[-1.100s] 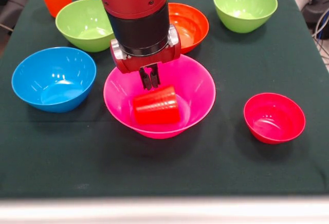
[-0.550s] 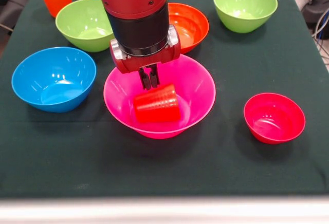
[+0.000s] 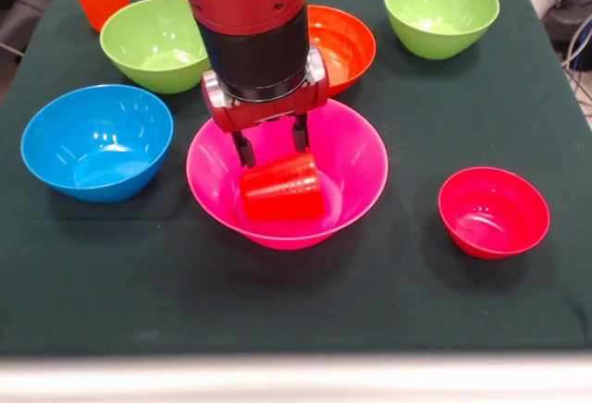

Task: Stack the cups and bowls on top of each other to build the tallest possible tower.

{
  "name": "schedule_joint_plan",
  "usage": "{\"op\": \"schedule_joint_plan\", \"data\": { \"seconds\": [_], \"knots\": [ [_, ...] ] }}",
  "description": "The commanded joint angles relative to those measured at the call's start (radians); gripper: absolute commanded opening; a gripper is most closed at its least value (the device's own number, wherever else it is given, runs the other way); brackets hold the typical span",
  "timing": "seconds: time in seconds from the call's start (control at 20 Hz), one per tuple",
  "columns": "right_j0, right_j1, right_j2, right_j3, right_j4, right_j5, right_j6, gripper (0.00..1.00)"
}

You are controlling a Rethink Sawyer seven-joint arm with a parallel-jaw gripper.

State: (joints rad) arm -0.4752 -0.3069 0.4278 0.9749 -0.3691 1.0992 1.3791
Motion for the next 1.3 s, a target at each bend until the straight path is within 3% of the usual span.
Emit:
{"op": "schedule_joint_plan", "data": {
  "seconds": [0.05, 0.65, 1.3],
  "knots": [
    [0.046, 0.017, -0.003, 0.062, -0.065, -0.005, -0.096, 1.0],
    [0.156, -0.151, -0.068, 0.197, -0.023, 0.019, 0.1, 1.0],
    [0.213, -0.101, -0.133, 0.124, -0.07, -0.077, 0.104, 1.0]
  ]
}}
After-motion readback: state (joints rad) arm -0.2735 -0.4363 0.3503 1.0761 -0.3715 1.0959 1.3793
